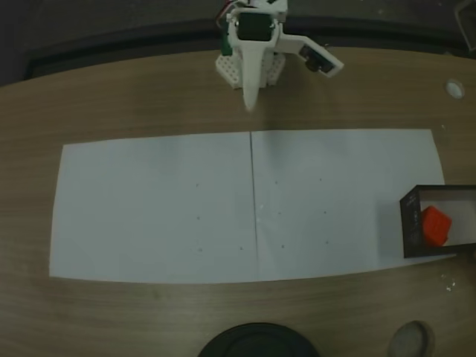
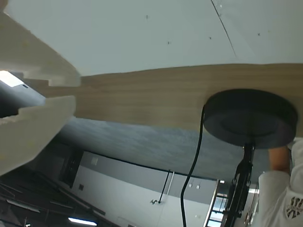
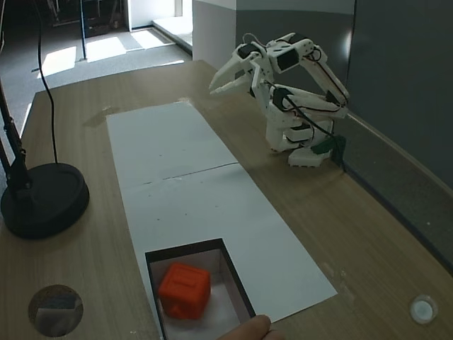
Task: Grab a orange square and put it in the box.
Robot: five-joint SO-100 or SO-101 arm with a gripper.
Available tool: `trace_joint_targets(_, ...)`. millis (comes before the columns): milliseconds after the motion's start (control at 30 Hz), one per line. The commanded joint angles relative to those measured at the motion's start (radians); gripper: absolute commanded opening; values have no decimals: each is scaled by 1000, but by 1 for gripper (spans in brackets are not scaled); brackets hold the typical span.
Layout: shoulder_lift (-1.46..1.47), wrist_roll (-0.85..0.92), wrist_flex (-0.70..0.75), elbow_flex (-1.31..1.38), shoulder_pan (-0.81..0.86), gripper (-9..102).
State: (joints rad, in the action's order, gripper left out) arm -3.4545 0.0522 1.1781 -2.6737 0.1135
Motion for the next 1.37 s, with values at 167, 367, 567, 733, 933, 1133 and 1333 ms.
trace_joint_targets(167,-23,-51,-20,-202,-5,0)
trace_joint_targets(367,-23,3,-6,-301,-12,0)
trace_joint_targets(567,-23,43,-6,-360,-5,0)
trace_joint_targets(733,-21,41,35,-350,-14,0)
trace_joint_targets(933,-21,-133,112,-327,-12,0)
trace_joint_targets(1133,-20,-140,109,-328,-8,0)
trace_joint_targets(1333,-20,-141,109,-328,-5,0)
